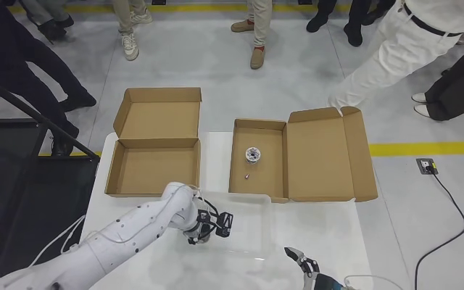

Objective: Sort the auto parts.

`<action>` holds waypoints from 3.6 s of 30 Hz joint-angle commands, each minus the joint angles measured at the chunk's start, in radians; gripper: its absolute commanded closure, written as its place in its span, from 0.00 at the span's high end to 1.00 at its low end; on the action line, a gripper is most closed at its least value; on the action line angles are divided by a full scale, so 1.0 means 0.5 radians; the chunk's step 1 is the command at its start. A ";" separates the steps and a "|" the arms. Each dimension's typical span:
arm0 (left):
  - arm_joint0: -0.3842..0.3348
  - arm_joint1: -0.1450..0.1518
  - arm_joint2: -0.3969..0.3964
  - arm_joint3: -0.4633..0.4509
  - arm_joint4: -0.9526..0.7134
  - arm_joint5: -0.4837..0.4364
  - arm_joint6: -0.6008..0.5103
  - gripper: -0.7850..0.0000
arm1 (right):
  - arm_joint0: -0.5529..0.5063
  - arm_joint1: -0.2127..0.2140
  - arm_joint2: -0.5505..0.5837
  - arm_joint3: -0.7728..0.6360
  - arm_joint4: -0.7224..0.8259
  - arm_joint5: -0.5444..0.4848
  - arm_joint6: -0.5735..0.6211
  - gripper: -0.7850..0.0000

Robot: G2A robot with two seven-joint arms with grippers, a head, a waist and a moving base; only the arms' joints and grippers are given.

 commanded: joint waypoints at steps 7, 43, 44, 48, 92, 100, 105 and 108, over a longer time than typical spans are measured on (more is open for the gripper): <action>0.015 0.008 -0.049 -0.007 0.023 -0.010 0.012 0.48 | 0.000 0.000 0.000 0.000 0.000 0.000 0.000 1.00; 0.071 0.036 -0.201 -0.106 0.015 -0.030 0.010 0.00 | 0.000 0.000 0.000 0.000 0.000 0.000 0.000 1.00; 0.076 0.053 -0.226 -0.134 0.010 -0.029 0.014 0.00 | 0.000 0.000 0.000 0.000 0.000 0.000 0.000 1.00; 0.118 0.134 -0.350 -0.268 -0.026 -0.024 0.051 0.00 | 0.000 0.000 0.000 0.000 0.000 0.000 0.000 1.00; 1.216 0.680 -1.706 -0.621 -0.324 -0.121 2.159 0.00 | 0.000 0.000 0.000 0.000 0.000 0.000 0.000 1.00; 1.328 0.731 -1.692 -0.632 -0.606 -0.121 2.811 0.00 | 0.000 0.000 0.000 0.000 0.000 0.000 0.000 1.00; 1.304 0.749 -1.551 -0.651 -0.687 -0.121 3.209 0.00 | 0.000 0.000 0.000 0.000 0.000 0.000 0.000 1.00; 1.256 0.757 -1.447 -0.676 -0.741 -0.121 3.314 0.00 | 0.000 0.000 0.000 0.000 0.000 0.000 0.000 1.00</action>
